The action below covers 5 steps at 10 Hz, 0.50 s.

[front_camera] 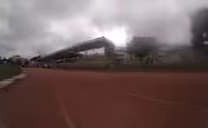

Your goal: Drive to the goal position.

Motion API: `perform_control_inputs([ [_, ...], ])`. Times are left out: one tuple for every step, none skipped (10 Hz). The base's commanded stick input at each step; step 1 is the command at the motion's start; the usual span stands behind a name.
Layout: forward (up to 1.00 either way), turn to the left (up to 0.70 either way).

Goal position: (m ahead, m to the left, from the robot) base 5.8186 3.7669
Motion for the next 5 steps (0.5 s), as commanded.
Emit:
perform_control_inputs([
  [0.7,0.35],
  [0.7,0.35],
  [0.7,0.0],
  [0.7,0.0],
  [0.7,0.0],
])
